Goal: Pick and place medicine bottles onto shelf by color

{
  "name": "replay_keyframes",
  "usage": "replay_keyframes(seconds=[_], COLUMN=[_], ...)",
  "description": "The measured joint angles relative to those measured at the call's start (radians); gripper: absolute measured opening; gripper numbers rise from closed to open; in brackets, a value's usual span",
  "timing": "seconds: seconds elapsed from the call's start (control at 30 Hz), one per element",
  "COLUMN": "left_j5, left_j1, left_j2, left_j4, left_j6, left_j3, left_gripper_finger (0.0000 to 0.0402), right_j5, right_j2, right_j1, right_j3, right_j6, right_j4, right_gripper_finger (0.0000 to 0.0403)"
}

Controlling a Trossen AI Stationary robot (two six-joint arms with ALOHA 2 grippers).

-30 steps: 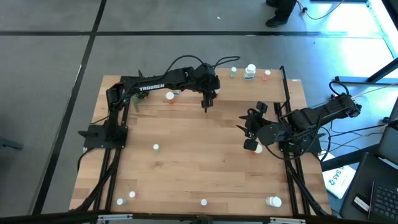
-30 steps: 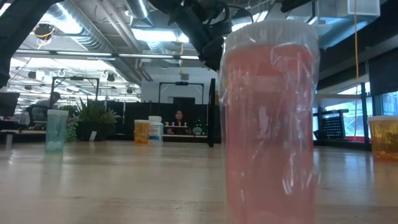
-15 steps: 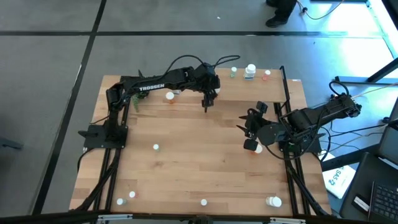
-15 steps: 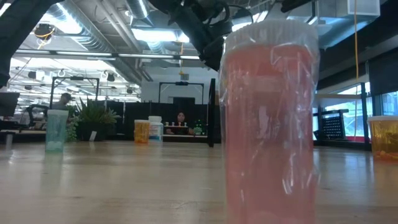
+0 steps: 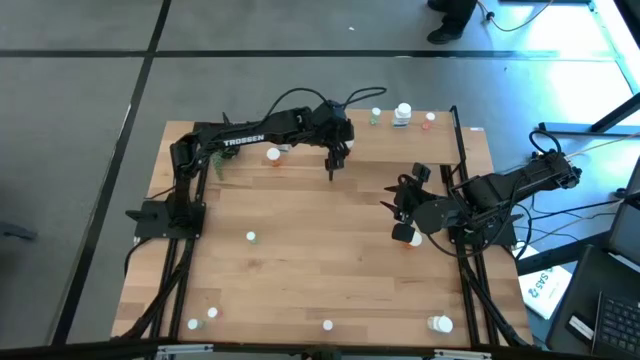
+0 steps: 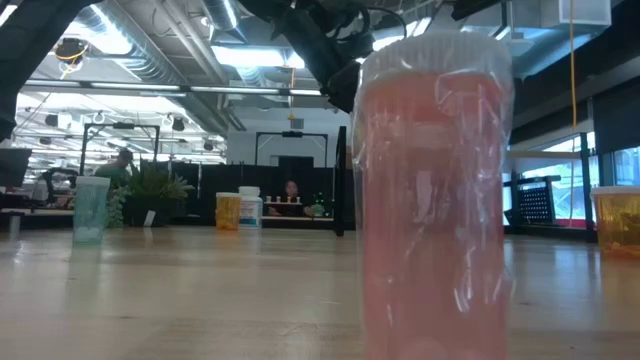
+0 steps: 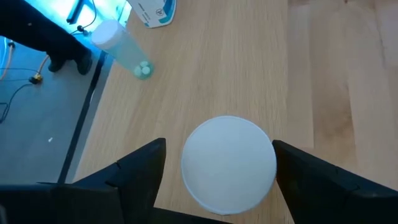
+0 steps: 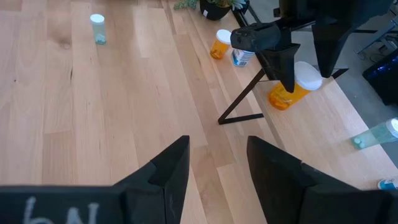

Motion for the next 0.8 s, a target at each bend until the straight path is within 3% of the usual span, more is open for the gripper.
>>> replay_keyframes(seconds=[0.8], left_j5=[-0.052], left_j1=[-0.066], left_j2=[-0.085], left_j4=[-0.006], left_j6=[0.017], left_j3=[0.0], left_gripper_finger=[0.0283], right_j5=[0.0], right_j2=[0.0], right_j1=[0.0], right_j3=[0.0], right_j6=[0.0], right_j4=[0.0], right_gripper_finger=[0.0163])
